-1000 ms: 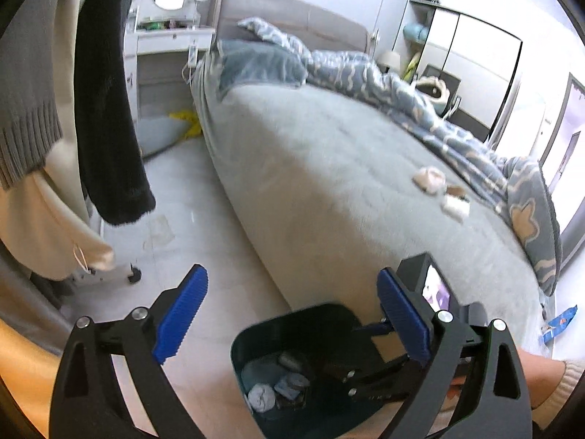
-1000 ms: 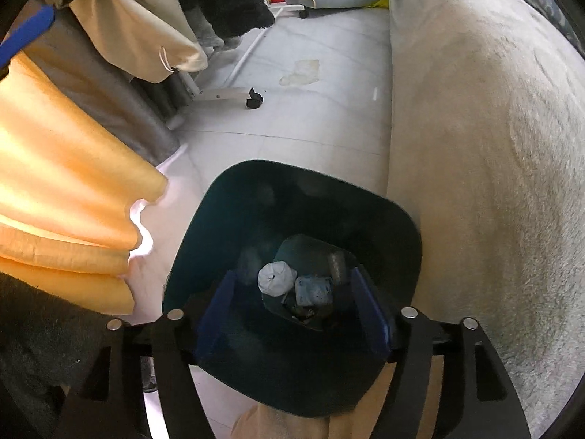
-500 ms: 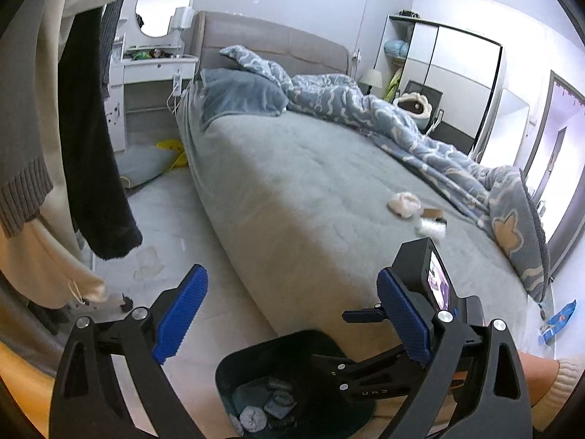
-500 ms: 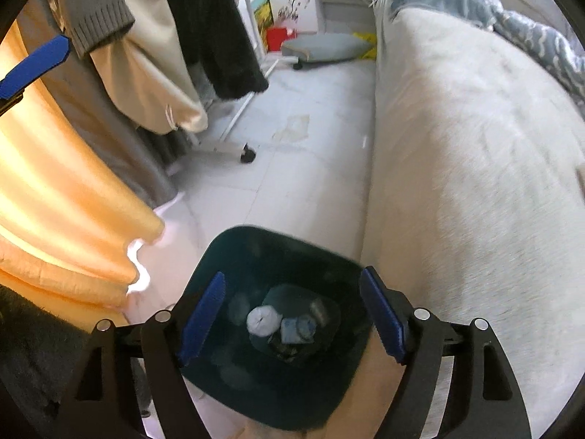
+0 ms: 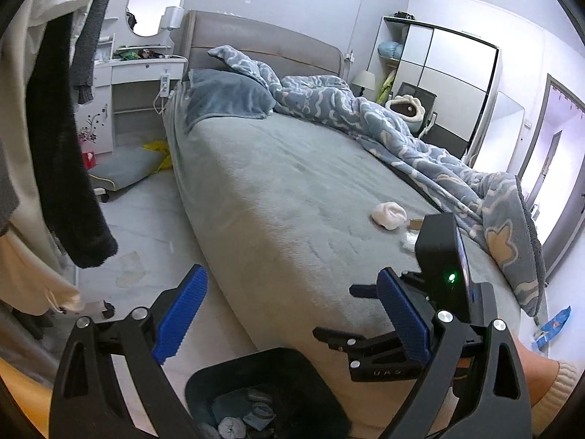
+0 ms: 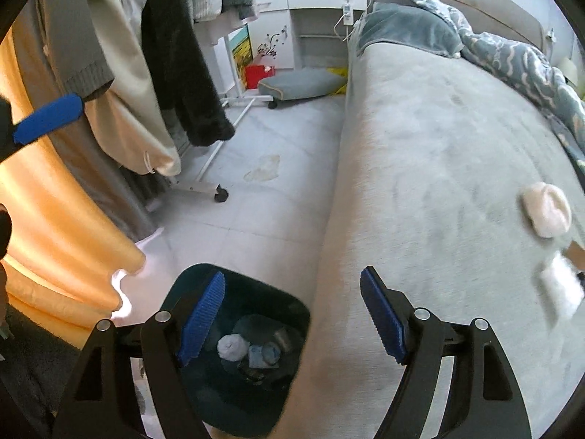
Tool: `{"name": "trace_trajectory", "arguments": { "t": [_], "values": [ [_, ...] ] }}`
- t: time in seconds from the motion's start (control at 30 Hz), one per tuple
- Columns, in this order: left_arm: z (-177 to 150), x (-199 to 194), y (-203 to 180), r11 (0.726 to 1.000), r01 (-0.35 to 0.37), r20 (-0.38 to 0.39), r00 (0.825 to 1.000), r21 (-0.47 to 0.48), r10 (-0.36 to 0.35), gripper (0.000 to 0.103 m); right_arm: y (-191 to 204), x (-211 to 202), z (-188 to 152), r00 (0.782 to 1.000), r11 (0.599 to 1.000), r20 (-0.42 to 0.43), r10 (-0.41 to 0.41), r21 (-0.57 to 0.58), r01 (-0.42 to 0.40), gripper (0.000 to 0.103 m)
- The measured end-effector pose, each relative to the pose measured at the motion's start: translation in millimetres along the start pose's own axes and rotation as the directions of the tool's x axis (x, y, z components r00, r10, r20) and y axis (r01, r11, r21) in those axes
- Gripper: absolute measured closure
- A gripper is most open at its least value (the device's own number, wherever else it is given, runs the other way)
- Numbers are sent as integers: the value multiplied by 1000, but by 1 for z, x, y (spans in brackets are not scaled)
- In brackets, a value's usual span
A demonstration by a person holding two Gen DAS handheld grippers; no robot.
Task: Collect trash
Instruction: 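Move both open tools back toward the items on the bed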
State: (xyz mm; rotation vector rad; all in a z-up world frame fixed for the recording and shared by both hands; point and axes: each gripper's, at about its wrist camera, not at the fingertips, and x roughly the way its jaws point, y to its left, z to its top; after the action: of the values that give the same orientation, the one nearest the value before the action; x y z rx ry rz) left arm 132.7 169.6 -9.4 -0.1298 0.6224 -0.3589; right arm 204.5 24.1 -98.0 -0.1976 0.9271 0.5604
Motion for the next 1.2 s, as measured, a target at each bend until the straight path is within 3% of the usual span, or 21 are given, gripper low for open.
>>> {"name": "trace_trajectory", "arguments": {
  "t": [0.57, 0.9, 1.2],
  "values": [
    [13, 60, -50, 998, 48, -46, 998, 41, -46, 8, -76, -34, 6, 993, 996, 85, -79, 54, 75, 25],
    [21, 88, -75, 995, 75, -63, 996, 72, -71, 8, -111, -38, 12, 989, 992, 102, -108, 71, 101, 24],
    [26, 114, -90, 992, 90, -90, 993, 89, -82, 8, -154, -43, 11, 978, 977, 108, -180, 134, 165, 22]
  ]
}}
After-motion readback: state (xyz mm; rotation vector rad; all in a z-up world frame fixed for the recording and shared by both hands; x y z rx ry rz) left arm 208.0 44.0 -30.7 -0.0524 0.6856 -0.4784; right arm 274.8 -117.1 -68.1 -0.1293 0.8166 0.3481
